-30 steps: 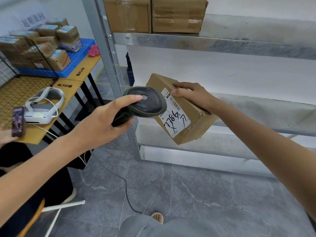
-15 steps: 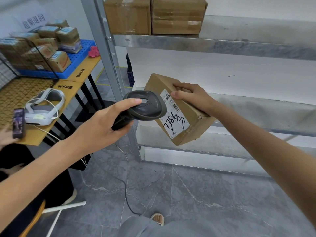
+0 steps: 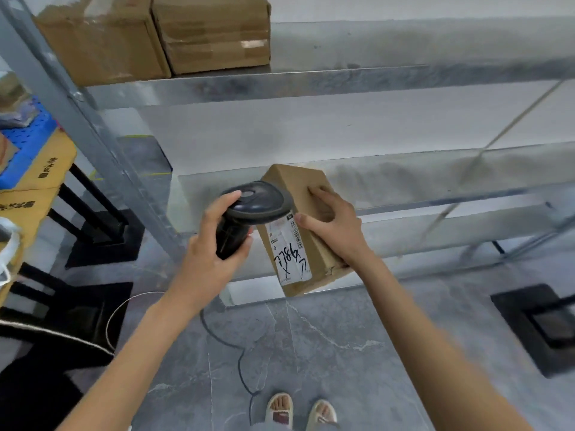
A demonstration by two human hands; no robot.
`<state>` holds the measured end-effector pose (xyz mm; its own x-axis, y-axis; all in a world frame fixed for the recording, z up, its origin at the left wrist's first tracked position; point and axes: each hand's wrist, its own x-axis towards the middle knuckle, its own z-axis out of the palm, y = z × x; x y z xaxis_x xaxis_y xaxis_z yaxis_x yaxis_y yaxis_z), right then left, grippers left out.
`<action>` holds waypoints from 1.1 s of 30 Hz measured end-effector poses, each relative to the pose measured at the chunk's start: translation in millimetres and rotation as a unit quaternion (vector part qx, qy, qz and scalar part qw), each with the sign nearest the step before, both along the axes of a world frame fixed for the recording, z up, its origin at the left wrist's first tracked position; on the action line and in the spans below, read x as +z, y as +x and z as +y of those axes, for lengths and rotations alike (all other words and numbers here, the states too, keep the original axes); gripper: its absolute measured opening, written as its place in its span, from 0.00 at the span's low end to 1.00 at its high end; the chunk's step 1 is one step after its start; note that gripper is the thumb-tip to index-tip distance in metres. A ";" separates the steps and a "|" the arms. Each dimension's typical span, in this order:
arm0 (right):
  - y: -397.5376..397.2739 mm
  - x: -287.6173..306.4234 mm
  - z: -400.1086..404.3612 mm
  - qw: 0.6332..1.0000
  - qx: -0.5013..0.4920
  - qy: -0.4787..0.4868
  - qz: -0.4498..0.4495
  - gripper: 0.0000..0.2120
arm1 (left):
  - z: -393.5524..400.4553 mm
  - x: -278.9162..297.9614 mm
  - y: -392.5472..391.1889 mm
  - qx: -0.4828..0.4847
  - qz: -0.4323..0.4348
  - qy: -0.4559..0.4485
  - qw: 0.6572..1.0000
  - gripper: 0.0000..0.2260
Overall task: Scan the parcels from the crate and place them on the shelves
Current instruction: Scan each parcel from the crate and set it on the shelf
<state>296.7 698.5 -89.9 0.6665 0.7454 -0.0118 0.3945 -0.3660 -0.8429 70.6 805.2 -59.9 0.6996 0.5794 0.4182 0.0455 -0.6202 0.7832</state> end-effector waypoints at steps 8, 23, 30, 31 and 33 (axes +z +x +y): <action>53.6 -12.0 -101.7 0.980 -0.193 0.057 -0.002 0.42 | -49.6 -4.4 102.7 -0.084 -0.010 -0.067 0.994 0.40; 162.6 2.7 -275.1 0.872 -0.434 0.217 0.072 0.42 | -190.9 7.2 302.2 -0.202 -0.046 -0.106 0.973 0.39; 213.3 3.3 -350.7 0.842 -0.489 0.220 0.064 0.43 | -262.0 2.4 390.6 -0.268 -0.047 -0.107 0.956 0.38; 220.9 2.9 -359.9 0.837 -0.496 0.225 0.063 0.43 | -270.6 1.9 403.2 -0.277 -0.044 -0.109 0.954 0.38; 235.8 3.5 -376.9 0.825 -0.511 0.234 0.062 0.44 | -287.2 1.2 428.1 -0.293 -0.042 -0.114 0.948 0.38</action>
